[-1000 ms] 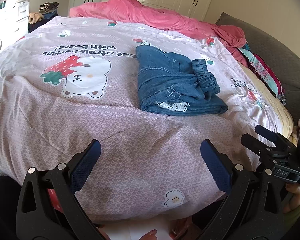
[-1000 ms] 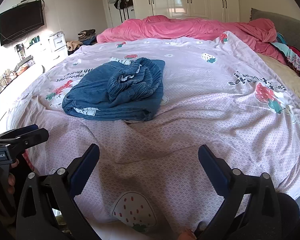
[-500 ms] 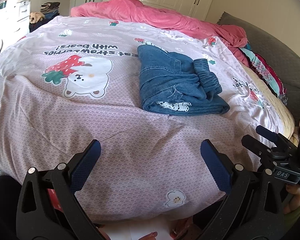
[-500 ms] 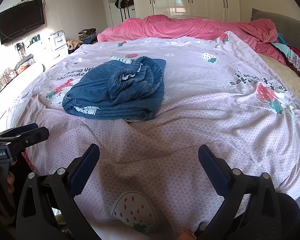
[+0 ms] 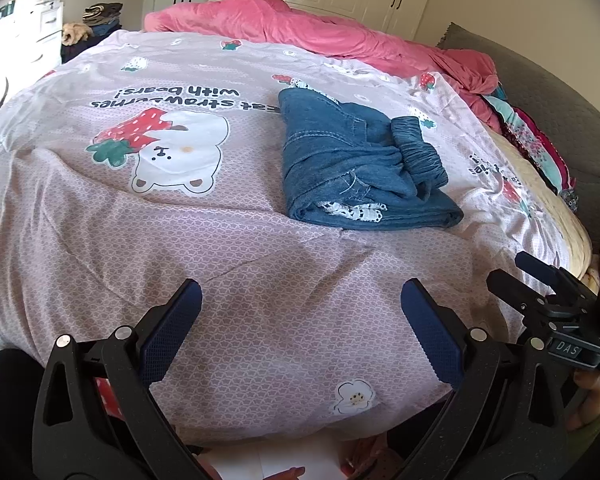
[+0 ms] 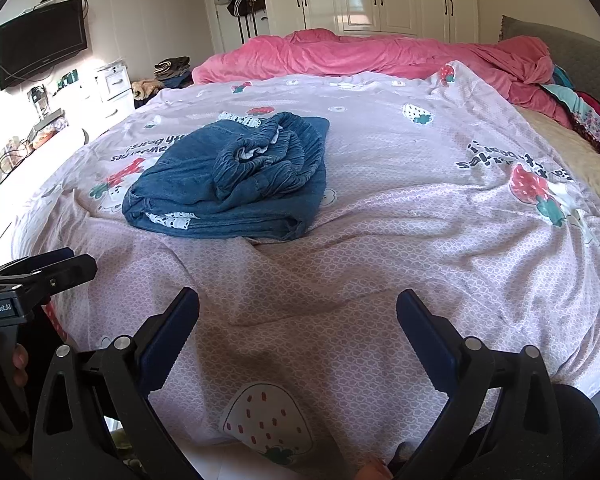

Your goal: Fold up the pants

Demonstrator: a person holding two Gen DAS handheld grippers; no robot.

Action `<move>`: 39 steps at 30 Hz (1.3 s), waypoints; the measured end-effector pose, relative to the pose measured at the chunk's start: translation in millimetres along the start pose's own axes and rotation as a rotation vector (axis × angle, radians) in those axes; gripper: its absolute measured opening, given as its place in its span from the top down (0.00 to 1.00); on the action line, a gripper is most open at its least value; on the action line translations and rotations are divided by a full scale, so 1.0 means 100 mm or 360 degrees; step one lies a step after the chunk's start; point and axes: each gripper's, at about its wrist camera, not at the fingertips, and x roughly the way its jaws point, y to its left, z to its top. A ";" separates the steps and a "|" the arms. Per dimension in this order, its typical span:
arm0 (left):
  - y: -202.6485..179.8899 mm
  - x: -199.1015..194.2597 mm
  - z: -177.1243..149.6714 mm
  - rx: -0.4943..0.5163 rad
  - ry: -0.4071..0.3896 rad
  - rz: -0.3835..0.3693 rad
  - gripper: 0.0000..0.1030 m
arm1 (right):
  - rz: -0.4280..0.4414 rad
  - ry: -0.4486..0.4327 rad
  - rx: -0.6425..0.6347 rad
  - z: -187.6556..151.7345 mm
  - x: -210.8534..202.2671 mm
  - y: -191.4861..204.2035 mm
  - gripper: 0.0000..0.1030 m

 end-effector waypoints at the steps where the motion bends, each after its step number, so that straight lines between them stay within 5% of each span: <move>1: 0.01 0.00 0.00 -0.0001 0.0004 0.0004 0.09 | -0.0001 0.0000 0.0000 0.00 0.00 0.00 0.04; 39: -0.04 0.05 0.03 0.0012 0.0062 0.0027 0.09 | -0.0030 0.0035 0.0038 0.02 0.04 -0.11 0.04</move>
